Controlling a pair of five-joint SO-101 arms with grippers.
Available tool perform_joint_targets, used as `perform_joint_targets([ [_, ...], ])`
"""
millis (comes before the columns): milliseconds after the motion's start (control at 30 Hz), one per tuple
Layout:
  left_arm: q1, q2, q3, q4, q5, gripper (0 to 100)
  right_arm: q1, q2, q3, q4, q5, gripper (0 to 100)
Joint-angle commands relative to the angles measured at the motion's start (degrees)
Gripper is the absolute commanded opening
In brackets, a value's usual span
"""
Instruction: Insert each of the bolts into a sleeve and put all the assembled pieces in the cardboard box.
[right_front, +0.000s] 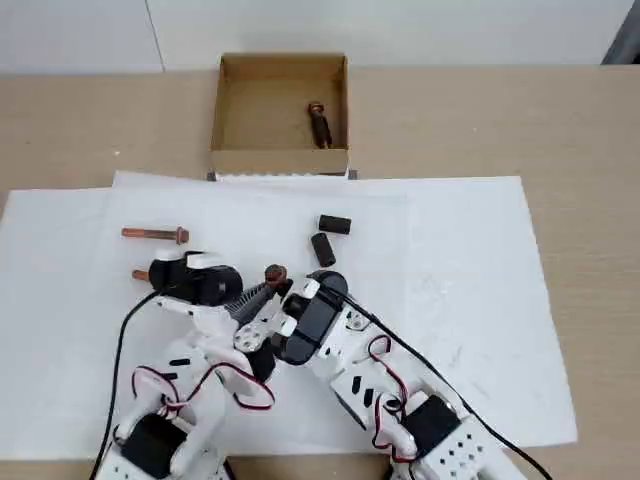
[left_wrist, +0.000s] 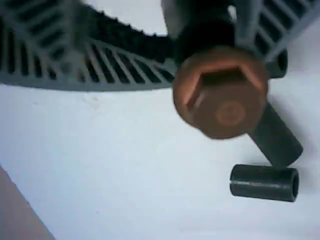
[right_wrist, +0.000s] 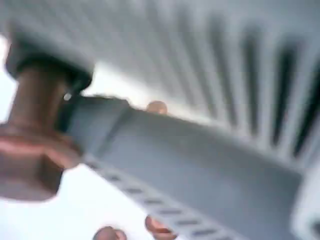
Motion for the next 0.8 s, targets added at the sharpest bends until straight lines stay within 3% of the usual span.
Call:
perform_joint_targets([
  [0,-0.09,-0.44,-0.4,0.53,-0.62,24,0.13,-0.84,-2.55,-1.98,0.26,0.3],
  [600,-9.58,-0.44,-12.44,3.87,-5.01,24,0.22,-0.75,0.26,-1.89,0.09,0.3],
  [667,-12.4,-0.44,-13.23,3.6,-5.63,19,0.48,-0.75,0.26,-1.89,0.09,0.3],
  [767,-16.88,-0.53,-13.23,3.52,-9.85,5,2.95,-0.75,0.26,-1.89,0.0,0.3],
])
